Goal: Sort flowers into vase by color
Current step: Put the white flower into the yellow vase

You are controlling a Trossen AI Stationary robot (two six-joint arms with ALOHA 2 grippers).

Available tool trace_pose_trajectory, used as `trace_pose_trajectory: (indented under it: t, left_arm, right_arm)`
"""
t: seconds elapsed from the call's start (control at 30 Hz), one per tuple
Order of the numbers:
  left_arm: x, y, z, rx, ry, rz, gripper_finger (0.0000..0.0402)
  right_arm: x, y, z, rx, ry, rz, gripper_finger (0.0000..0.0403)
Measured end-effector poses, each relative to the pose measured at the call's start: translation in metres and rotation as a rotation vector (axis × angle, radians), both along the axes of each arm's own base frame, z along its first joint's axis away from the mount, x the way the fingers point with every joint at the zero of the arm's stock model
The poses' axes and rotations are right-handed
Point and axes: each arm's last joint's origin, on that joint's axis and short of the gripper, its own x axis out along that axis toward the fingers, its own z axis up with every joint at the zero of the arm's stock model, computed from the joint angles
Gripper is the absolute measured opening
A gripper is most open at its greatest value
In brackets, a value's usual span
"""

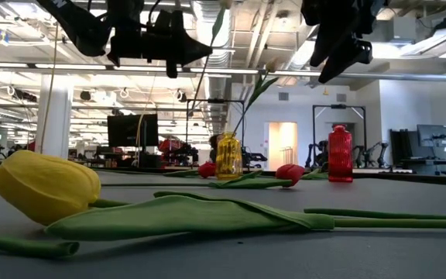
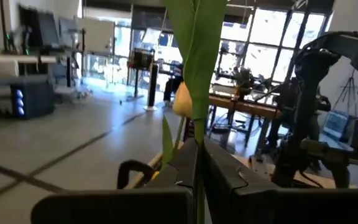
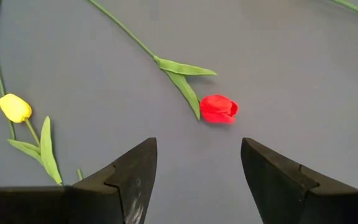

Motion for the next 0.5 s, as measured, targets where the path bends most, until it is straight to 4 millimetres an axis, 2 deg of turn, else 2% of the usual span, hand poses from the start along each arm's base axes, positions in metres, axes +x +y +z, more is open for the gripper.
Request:
trace_pose_trajectory:
  t: [0.2, 0.37, 0.5]
  left_arm:
    - [0.000, 0.000, 0.003, 0.121, -0.001, 0.018, 0.0000]
    - [0.006, 0.004, -0.006, 0.135, 0.008, 0.008, 0.0000]
    - [0.012, 0.008, -0.012, 0.159, -0.053, -0.013, 0.0000]
  right_arm:
    - [-0.002, 0.000, 0.001, -0.002, 0.006, 0.001, 0.0260]
    - [-0.003, 0.000, 0.001, -0.002, 0.006, 0.001, 0.0260]
    - [-0.003, 0.000, 0.001, -0.003, 0.007, 0.003, 0.0260]
